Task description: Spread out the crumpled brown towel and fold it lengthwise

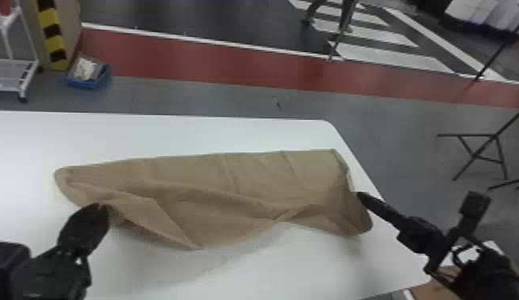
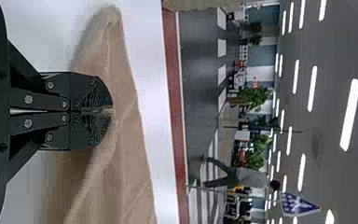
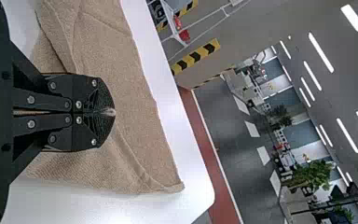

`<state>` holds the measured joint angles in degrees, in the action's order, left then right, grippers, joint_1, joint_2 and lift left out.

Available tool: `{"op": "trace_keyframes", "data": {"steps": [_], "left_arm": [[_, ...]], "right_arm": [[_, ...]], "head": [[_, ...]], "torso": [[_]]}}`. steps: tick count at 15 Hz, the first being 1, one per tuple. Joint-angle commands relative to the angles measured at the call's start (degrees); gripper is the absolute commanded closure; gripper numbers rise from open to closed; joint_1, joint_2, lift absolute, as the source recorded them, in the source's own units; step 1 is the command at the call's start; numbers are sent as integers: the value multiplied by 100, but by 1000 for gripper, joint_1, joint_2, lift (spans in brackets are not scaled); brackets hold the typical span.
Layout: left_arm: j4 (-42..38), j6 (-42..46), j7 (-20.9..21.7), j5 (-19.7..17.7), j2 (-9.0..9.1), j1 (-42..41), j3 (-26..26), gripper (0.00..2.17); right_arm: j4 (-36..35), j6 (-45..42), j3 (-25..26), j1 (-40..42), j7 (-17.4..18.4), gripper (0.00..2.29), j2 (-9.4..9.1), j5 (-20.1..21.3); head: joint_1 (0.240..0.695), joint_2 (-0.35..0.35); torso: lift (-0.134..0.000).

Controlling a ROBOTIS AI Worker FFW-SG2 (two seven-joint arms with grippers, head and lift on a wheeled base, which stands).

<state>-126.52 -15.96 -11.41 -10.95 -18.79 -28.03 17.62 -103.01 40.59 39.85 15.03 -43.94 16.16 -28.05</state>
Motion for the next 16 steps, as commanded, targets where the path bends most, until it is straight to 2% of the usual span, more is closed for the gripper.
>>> {"op": "trace_keyframes", "data": {"steps": [1,4,8,12,16], "left_arm": [[-540,-18,-2,-337,-19,-317,-795,1538],[-751,-53,-28,-926,-28,-572,-1727,1538],[-760,-53,-54,-1260,-19,-607,-2334,1538],[-760,-88,-46,-1313,-28,-519,-2369,1538],[-848,-475,-19,-1119,-54,-396,-2334,1534]], "right_arm": [[-149,104,40,0,0,1710,2,19],[-175,139,225,-9,0,1710,-7,-61],[-166,279,629,-184,0,1710,72,-184],[-175,420,523,-132,-97,1710,89,-122],[-175,754,444,-448,-53,1703,151,-105]], "head": [[695,-350],[695,-350],[695,-298],[695,-277],[695,-263]], "torso": [[-128],[-128],[-128],[-128],[-128]]}}
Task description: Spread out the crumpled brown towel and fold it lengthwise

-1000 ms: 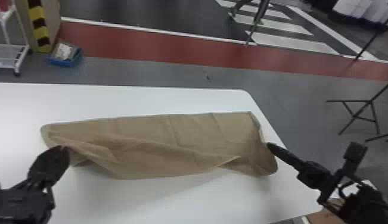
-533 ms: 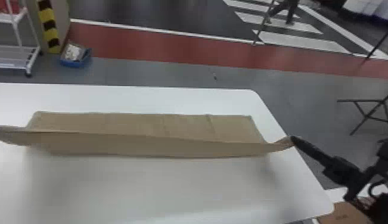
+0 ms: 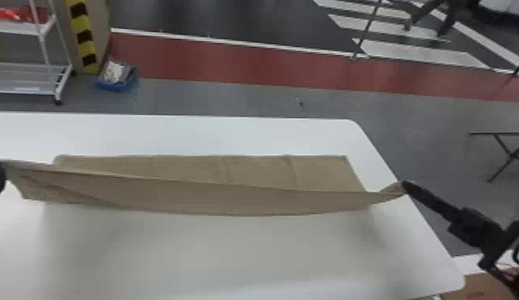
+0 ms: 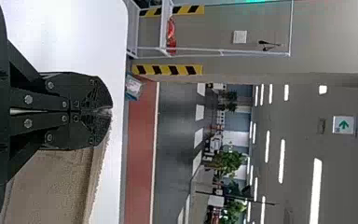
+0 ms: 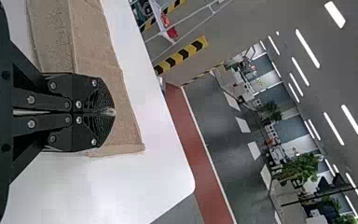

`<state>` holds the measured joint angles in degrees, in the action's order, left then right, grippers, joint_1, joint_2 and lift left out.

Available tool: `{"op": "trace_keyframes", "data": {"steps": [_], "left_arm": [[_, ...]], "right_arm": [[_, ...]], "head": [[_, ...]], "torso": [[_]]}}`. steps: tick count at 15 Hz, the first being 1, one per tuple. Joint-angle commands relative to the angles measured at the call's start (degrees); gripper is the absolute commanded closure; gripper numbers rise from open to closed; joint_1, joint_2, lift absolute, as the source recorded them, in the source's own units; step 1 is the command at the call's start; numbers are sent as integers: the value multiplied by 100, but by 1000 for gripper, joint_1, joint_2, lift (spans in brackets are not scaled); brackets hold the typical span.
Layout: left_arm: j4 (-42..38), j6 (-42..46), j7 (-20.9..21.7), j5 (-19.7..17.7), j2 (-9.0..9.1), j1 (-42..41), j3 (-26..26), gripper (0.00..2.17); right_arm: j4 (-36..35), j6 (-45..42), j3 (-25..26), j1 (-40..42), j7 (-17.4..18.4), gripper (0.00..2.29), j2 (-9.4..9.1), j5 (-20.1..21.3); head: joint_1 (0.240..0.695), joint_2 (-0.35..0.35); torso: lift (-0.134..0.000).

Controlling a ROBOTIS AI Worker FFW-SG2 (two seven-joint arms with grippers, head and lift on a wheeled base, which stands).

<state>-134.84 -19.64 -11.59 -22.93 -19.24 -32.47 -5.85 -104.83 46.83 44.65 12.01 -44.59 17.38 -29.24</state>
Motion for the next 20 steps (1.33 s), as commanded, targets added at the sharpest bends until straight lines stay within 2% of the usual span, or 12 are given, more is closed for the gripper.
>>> {"op": "trace_keyframes", "data": {"steps": [1,5,9,14,17,20], "left_arm": [[-16,-299,17,95,-19,127,13,1534],[37,-598,-133,517,-54,391,154,1534],[292,-1020,-98,702,-98,900,356,1534],[1118,-1319,-36,851,-54,1823,743,1534],[1689,-1319,-36,939,69,2333,910,1531],[2058,-1319,-27,930,105,2579,919,1534]], "right_arm": [[15,200,-106,-313,55,1703,55,67],[464,200,-475,-1078,161,1703,143,498],[1474,147,-1090,-1992,302,1703,389,849],[2134,24,-1583,-2510,460,1703,398,1333],[2432,-99,-1688,-2668,512,1703,433,1377],[2670,-169,-1741,-2835,539,1703,433,1368]], "head": [[695,-261],[695,-239],[695,-221],[695,-196],[695,-189],[695,-184]], "torso": [[-128],[-128],[-128],[-128],[-128],[-128]]}}
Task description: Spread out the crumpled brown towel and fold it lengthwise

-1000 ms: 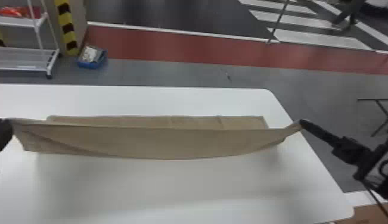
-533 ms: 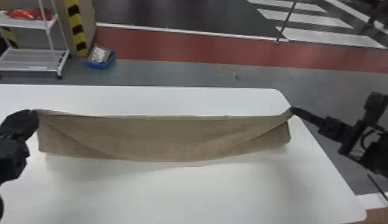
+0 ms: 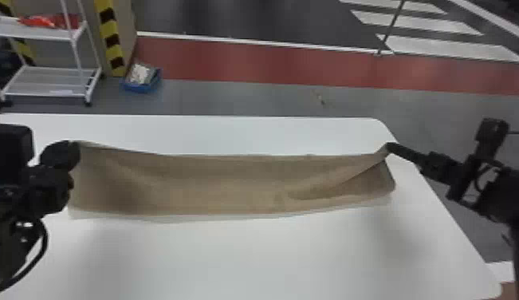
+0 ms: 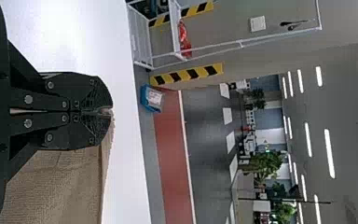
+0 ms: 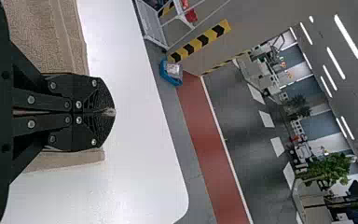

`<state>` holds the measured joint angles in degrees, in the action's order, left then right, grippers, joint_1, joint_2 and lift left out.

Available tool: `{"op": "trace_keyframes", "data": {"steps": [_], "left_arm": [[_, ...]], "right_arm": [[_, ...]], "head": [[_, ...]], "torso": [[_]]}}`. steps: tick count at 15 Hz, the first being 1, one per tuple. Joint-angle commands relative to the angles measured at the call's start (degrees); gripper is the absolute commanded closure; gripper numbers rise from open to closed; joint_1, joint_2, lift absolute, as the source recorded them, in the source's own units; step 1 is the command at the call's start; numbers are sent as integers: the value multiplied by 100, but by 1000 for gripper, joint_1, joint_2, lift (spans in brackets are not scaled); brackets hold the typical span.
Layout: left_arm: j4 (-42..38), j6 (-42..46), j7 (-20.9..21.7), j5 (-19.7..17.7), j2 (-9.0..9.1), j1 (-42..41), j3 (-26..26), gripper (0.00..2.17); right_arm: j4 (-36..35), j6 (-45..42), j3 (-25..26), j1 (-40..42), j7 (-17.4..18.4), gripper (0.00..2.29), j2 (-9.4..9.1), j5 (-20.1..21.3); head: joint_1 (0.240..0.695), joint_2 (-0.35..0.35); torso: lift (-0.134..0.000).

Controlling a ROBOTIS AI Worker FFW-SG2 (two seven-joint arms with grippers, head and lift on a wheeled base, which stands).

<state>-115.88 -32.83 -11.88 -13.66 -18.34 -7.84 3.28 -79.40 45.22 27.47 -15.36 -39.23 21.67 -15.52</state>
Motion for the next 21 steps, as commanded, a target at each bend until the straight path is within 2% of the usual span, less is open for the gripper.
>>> {"op": "trace_keyframes", "data": {"steps": [1,4,8,13,17,19,21], "left_arm": [[233,0,27,21,6,186,14,1534],[250,0,54,13,6,248,-47,1531],[259,-18,71,30,-21,441,-12,1531],[743,-211,115,215,14,854,401,1528],[1042,-211,124,347,32,942,489,1524],[1138,-211,124,540,58,960,542,1517],[1217,-211,124,637,94,977,586,1443]], "right_arm": [[162,-9,-22,-151,3,1703,21,-30],[249,27,-40,-309,3,1703,12,-144],[478,79,-84,-503,20,1703,21,-74],[856,-79,-303,-582,64,1703,30,40],[1058,-343,-391,-643,143,1703,30,84],[1225,-518,-479,-722,205,1693,39,102],[1322,-641,-611,-784,231,1693,30,199]], "head": [[695,-181],[695,-173],[688,-161],[684,-164],[695,-170],[695,-169],[695,-168]], "torso": [[-128],[-128],[-128],[-128],[-128],[-128],[-128]]}}
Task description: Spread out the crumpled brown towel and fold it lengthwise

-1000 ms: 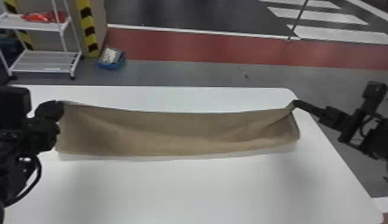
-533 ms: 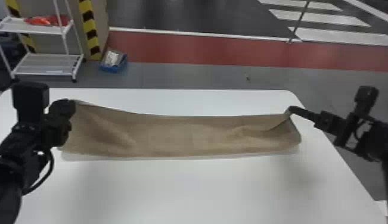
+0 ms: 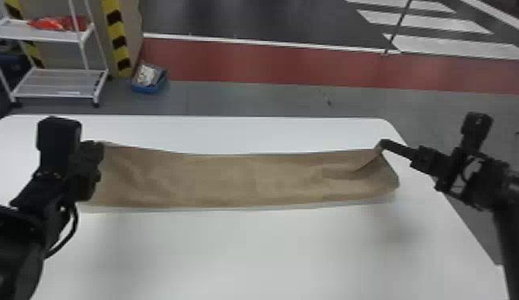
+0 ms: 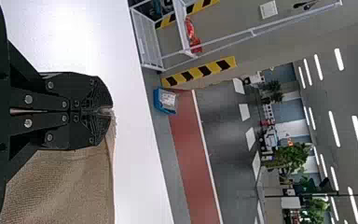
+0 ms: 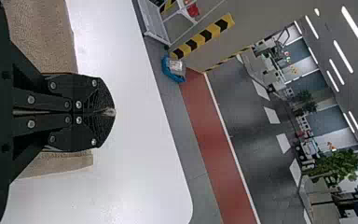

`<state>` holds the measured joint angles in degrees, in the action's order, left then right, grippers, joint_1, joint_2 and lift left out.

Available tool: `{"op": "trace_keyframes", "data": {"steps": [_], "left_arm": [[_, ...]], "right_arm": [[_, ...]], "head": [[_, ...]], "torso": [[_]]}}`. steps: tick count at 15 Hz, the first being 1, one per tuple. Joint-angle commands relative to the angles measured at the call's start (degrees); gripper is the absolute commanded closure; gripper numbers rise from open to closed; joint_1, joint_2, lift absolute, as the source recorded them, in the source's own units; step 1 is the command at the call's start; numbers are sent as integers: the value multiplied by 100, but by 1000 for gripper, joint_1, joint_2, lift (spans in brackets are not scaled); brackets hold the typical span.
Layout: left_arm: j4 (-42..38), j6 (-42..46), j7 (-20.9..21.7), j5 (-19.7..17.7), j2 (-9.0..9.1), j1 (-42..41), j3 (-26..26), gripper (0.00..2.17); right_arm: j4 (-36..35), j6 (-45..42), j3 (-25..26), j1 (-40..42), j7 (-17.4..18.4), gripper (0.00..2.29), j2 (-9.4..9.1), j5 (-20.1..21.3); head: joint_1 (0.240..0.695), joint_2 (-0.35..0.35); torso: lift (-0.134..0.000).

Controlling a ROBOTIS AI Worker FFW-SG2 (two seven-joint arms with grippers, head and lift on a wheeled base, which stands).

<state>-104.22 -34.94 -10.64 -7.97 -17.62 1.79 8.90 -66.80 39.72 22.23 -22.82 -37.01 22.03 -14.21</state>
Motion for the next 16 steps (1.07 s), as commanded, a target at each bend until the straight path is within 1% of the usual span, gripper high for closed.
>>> {"op": "trace_keyframes", "data": {"steps": [1,2,3,4,5,6,7,8,12,14,16], "left_arm": [[60,0,0,77,22,5,33,1339],[60,0,0,85,22,-12,51,1214],[43,0,-26,94,22,-39,51,1183],[16,18,-44,94,13,-74,42,812],[16,18,-44,138,13,-92,24,171],[7,18,-44,156,13,-109,24,46],[-1,35,-79,156,4,-136,-2,36],[-1,105,-88,164,4,-153,-20,36],[-80,211,-132,164,-31,-250,-125,39],[-151,193,-88,129,-31,-311,-231,39],[-151,141,0,-3,-39,-311,-345,39]], "right_arm": [[124,-144,-157,-82,19,1673,-32,111],[159,-196,-228,-100,98,1541,-32,146],[159,-267,-289,-108,115,1541,-32,234],[159,-267,-342,-108,177,1494,-32,269],[159,-267,-368,-100,247,1082,-41,296],[159,-284,-377,-82,317,667,-41,296],[159,-284,-377,-47,353,144,-50,296],[159,-320,-368,-20,370,53,-41,296],[124,-653,-210,147,405,46,3,278],[71,-601,-96,270,397,53,143,190],[0,-232,-61,340,238,76,363,59]], "head": [[695,-167],[695,-165],[695,-163],[695,-162],[695,-160],[695,-159],[695,-158],[695,-158],[695,-156],[695,-162],[695,-171]], "torso": [[-128],[-128],[-128],[-128],[-128],[-128],[-128],[-128],[-128],[-128],[-128]]}}
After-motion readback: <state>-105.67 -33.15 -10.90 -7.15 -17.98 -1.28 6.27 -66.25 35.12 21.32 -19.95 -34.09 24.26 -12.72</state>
